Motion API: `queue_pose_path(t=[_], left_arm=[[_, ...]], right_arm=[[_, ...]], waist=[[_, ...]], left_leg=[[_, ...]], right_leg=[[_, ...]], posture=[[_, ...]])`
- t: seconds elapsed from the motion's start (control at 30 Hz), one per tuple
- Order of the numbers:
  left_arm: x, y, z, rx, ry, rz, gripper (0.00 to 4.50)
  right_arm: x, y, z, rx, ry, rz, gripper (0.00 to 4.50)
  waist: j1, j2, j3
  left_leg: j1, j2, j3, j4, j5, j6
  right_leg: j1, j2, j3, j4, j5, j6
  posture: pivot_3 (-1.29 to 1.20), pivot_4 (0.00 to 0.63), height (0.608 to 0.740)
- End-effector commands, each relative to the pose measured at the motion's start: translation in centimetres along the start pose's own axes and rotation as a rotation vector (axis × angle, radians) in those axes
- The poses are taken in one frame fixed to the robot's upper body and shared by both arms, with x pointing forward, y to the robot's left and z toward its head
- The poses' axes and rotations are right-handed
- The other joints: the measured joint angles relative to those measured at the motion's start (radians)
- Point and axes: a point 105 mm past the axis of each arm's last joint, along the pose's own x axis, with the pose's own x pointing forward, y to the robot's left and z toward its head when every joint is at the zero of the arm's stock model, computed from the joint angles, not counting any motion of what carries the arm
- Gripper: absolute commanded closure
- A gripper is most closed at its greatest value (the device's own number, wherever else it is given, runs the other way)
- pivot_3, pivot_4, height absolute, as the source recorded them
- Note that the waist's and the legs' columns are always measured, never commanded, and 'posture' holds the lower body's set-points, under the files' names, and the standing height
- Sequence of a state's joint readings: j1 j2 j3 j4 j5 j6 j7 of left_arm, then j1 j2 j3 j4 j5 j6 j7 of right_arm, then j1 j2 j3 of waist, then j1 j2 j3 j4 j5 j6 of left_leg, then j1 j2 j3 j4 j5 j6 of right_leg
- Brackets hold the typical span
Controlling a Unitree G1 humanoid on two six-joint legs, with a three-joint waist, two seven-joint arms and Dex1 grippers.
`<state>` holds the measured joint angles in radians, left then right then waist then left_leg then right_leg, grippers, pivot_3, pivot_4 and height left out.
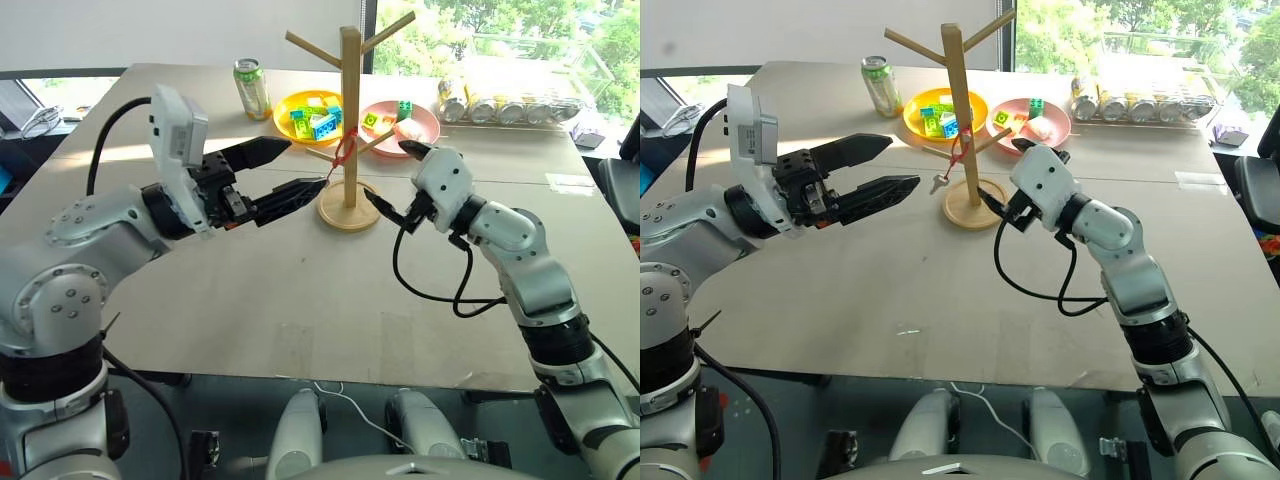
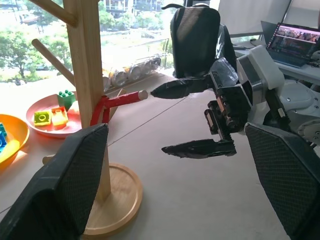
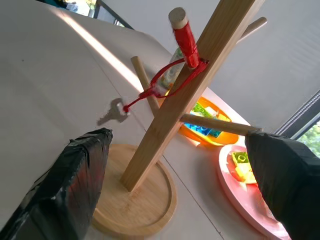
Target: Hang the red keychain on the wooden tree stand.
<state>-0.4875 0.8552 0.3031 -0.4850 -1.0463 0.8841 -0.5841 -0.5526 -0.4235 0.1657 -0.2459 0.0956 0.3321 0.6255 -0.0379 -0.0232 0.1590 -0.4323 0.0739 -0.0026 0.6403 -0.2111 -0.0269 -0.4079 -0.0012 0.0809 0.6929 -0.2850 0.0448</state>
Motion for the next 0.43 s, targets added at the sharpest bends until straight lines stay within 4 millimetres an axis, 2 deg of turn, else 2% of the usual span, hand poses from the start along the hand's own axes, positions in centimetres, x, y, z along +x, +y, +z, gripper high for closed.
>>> queue_pose_path(t=[0.03,0.3,0.43], left_arm=[[-1.3,1.7,0.1,0.052,0.067,0.047,0.00],[-3.6,4.8,-1.5,0.097,0.207,0.099,0.00],[-3.8,5.4,-1.4,0.102,0.212,0.086,0.00]], right_arm=[[-2.4,-1.3,2.8,0.039,-0.057,0.078,0.04],[-4.5,-1.8,5.5,0.230,-0.020,0.230,0.04],[-4.9,-1.6,5.5,0.247,0.009,0.240,0.04]], waist=[[0.000,0.001,0.001],[-0.002,0.001,0.002],[0.000,0.001,0.003]], left_leg=[[0.000,0.000,0.000,0.000,0.000,0.000],[0.001,0.000,0.000,-0.002,0.000,0.000],[0.000,0.000,0.001,-0.002,0.000,0.000]], right_leg=[[0.000,0.000,0.000,0.000,0.000,0.000],[-0.001,0.000,0.000,0.000,-0.001,-0.001],[-0.001,0.000,0.000,0.000,-0.001,-0.001]], posture=[[0.00,0.150,0.740],[0.00,0.150,0.740],[0.00,0.150,0.740]])
